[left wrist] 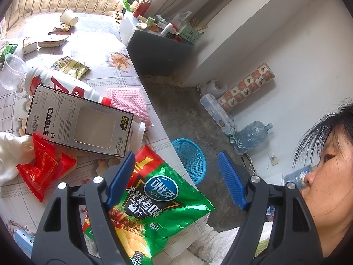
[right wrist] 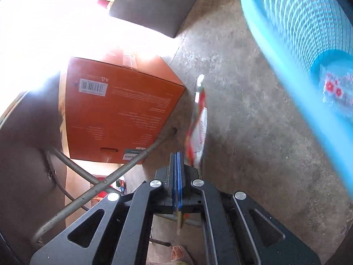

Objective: Collect trash

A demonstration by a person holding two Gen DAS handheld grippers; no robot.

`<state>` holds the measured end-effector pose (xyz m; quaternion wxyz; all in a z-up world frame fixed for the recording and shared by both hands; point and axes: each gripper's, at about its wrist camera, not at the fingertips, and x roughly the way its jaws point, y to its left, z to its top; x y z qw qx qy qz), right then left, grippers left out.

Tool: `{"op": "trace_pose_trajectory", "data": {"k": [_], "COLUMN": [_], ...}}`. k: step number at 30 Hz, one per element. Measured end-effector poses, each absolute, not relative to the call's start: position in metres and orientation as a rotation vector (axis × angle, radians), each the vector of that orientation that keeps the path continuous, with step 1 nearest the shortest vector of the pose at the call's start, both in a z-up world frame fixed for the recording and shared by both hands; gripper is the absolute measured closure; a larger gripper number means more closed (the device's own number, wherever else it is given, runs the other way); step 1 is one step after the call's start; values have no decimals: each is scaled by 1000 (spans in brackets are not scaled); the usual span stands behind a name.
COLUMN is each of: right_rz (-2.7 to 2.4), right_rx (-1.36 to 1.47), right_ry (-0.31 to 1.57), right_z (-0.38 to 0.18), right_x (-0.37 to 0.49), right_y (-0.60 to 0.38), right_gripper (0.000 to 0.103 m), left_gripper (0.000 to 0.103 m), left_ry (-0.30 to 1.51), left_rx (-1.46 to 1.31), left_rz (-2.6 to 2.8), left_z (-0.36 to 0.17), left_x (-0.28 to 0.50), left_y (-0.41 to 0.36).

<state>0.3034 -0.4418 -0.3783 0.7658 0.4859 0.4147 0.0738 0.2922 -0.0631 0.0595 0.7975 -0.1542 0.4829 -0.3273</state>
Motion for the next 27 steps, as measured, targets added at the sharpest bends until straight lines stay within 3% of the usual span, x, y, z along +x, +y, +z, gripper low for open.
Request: {"op": "trace_pose_trajectory", "data": {"k": [9,16,17,19,21,23,27], "right_rz": [90,63,61,45,76,99,149], "right_rx": [876,671,628,516,534,683,1040], "right_ry": [865,1018,1052,1124,1172,1229,1265], "right_z": [-322,-330,-338,-358,-386,-418,-480], "right_x": [292,269,266,261,259,263,274], "right_y": [-467,-439,-429,-409,-400,-402,-399], "right_gripper": [102,99,96,75,63,62,49], "left_gripper": [30,30,30,30,30,30,30], "left_ry": [1034,1023,1022,1025,1031,1035,1040], "left_rx": [-356,-363,-363,-362,-368,-370,-370], "left_rz": [-717,-720,-718,-713,-707,-700,-695], "left_z": [57,58,58,56,55,54,51], "left_x": [287,285,286,287,289,290,293], "left_y": [-67,-66,-65,-63,-60,-57,-56]}}
